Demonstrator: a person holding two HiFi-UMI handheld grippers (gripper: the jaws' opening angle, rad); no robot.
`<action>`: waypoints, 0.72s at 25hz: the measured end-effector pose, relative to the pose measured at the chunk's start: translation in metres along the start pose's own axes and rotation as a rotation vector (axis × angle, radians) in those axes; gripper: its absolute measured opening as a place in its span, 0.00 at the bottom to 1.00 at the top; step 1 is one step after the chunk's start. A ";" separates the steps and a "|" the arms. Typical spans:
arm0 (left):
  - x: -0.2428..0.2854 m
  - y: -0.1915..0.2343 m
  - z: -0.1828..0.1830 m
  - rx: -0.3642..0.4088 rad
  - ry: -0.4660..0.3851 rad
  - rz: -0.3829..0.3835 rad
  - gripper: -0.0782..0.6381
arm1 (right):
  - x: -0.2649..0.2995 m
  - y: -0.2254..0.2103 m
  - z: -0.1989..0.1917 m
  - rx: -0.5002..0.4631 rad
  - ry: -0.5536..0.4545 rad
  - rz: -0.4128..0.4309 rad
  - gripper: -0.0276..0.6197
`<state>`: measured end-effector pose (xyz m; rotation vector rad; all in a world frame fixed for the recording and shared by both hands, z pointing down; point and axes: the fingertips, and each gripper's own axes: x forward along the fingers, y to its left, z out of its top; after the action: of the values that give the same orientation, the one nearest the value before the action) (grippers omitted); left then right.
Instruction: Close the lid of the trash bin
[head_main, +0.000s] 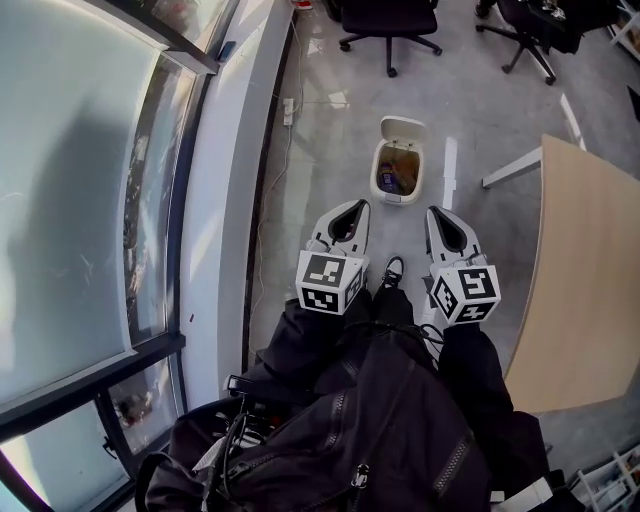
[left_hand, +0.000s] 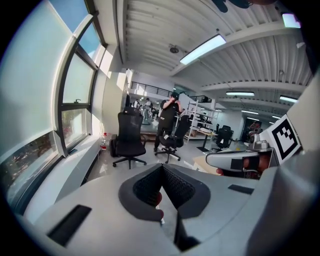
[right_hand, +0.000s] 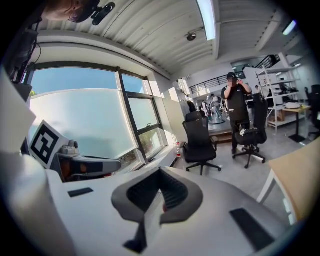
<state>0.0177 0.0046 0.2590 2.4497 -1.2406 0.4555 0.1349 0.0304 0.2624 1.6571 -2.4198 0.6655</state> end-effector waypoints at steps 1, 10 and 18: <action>0.004 0.002 -0.002 -0.003 0.007 -0.001 0.11 | 0.006 -0.001 -0.005 0.000 0.015 0.003 0.05; 0.054 0.043 -0.043 -0.054 0.111 -0.006 0.11 | 0.077 -0.001 -0.037 -0.069 0.138 0.056 0.05; 0.087 0.069 -0.116 -0.124 0.284 -0.014 0.11 | 0.131 -0.021 -0.102 -0.058 0.300 0.053 0.05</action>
<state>-0.0035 -0.0427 0.4111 2.1977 -1.0982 0.6754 0.0893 -0.0442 0.4054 1.3650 -2.2521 0.7814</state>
